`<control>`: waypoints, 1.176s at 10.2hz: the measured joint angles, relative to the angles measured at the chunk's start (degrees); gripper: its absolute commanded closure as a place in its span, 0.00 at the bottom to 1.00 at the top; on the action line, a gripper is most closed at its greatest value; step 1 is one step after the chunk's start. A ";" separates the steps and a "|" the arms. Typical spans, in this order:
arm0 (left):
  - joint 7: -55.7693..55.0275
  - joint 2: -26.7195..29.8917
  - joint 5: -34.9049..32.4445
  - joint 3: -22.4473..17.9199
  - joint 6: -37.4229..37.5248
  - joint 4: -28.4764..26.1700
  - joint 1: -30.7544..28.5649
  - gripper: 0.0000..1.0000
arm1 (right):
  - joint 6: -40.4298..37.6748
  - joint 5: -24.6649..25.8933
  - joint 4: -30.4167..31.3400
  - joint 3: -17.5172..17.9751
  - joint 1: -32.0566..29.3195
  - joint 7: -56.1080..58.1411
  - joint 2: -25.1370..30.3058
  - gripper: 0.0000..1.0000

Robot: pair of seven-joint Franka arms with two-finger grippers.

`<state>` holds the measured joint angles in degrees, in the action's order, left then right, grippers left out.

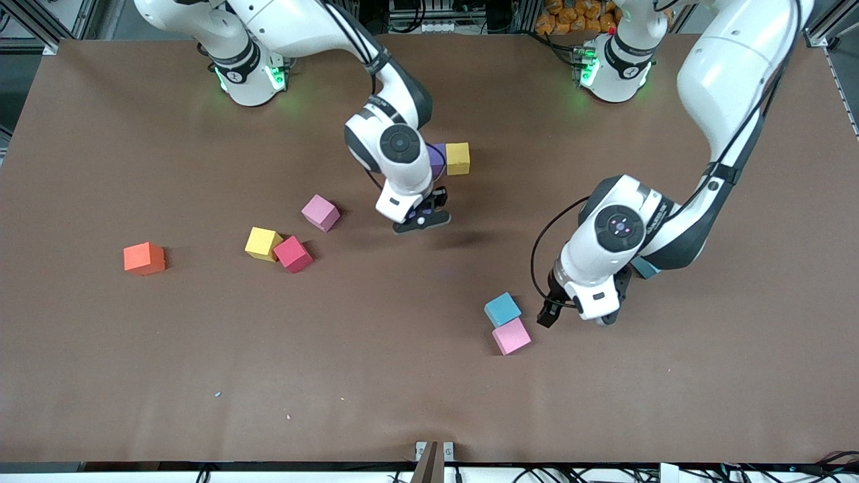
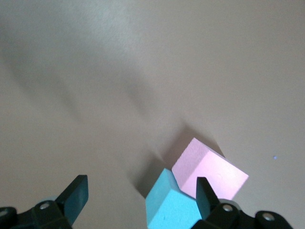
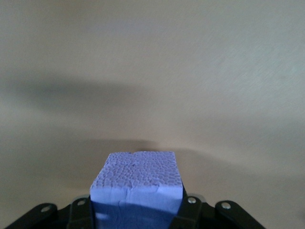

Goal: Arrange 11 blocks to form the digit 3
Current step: 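Grasp the pink cube by cyan with the left gripper while the right holds purple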

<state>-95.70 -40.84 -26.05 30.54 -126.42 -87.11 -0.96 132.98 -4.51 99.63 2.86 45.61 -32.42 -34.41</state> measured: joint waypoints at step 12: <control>21.59 -8.21 0.74 -5.92 3.24 14.82 6.46 0.00 | 0.68 0.02 -0.03 -0.31 0.68 -1.08 -3.03 0.77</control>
<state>-74.11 -49.05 -25.31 24.62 -123.18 -72.29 5.50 133.66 -4.49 99.60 2.55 46.29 -33.50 -37.45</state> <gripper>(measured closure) 0.000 0.441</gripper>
